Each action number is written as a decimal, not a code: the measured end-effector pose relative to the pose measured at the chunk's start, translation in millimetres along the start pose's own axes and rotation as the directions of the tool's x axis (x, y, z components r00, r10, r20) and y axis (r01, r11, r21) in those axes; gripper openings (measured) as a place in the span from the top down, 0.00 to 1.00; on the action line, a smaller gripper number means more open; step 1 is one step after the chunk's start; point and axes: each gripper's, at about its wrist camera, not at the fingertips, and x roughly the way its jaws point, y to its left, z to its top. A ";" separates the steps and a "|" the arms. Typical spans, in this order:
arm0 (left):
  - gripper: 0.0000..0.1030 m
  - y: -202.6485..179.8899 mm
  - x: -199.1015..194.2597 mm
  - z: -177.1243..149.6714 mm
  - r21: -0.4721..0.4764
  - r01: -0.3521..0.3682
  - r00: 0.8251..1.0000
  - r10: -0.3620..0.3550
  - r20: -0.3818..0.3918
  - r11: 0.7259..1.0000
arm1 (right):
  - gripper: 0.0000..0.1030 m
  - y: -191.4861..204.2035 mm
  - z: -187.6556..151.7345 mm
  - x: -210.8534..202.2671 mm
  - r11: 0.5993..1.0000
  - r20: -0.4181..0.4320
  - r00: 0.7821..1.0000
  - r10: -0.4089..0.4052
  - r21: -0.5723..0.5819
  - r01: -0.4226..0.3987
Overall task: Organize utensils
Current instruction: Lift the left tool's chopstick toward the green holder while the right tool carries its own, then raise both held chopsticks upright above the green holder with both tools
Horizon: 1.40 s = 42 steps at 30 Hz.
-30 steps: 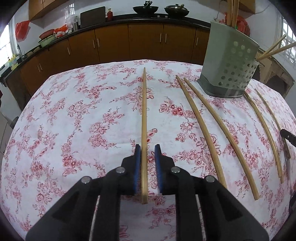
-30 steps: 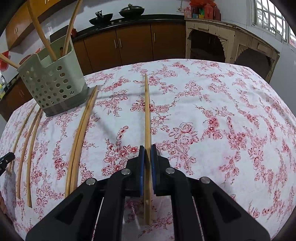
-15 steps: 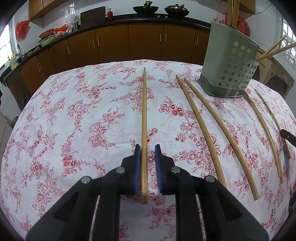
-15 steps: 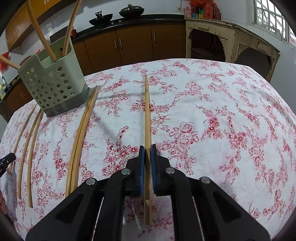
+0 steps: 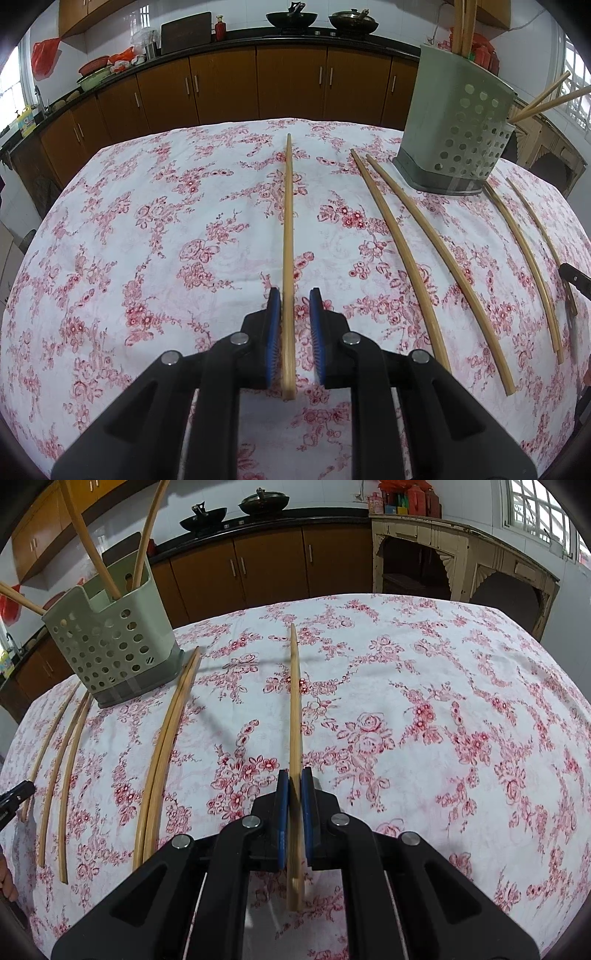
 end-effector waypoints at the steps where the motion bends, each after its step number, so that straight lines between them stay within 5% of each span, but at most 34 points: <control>1: 0.82 -0.5 -0.5 -0.8 0.000 -0.001 1.000 0.001 0.000 1.000 | 0.92 0.1 -0.2 -0.1 1.000 0.000 1.000 0.002 0.001 -0.002; 10: 0.92 0.1 -3.3 -2.7 0.017 -0.004 1.000 0.004 -0.003 1.000 | 0.93 -2.8 -1.8 -5.2 1.000 0.004 1.000 0.006 -0.011 -0.006; 19: 0.93 6.2 -57.4 -6.3 0.071 0.000 0.996 -0.006 0.085 0.997 | 0.93 -6.3 14.1 -80.9 0.999 0.200 0.980 0.006 -0.046 0.003; 31: 0.93 9.9 -141.5 35.7 0.071 0.035 0.950 -0.055 0.308 0.997 | 0.93 -4.6 53.5 -143.2 0.998 0.383 0.922 0.051 -0.055 -0.032; 42: 0.93 8.5 -175.8 65.5 0.030 0.072 0.919 -0.078 0.387 0.997 | 0.93 0.0 66.2 -161.7 0.995 0.420 0.902 0.097 -0.049 -0.085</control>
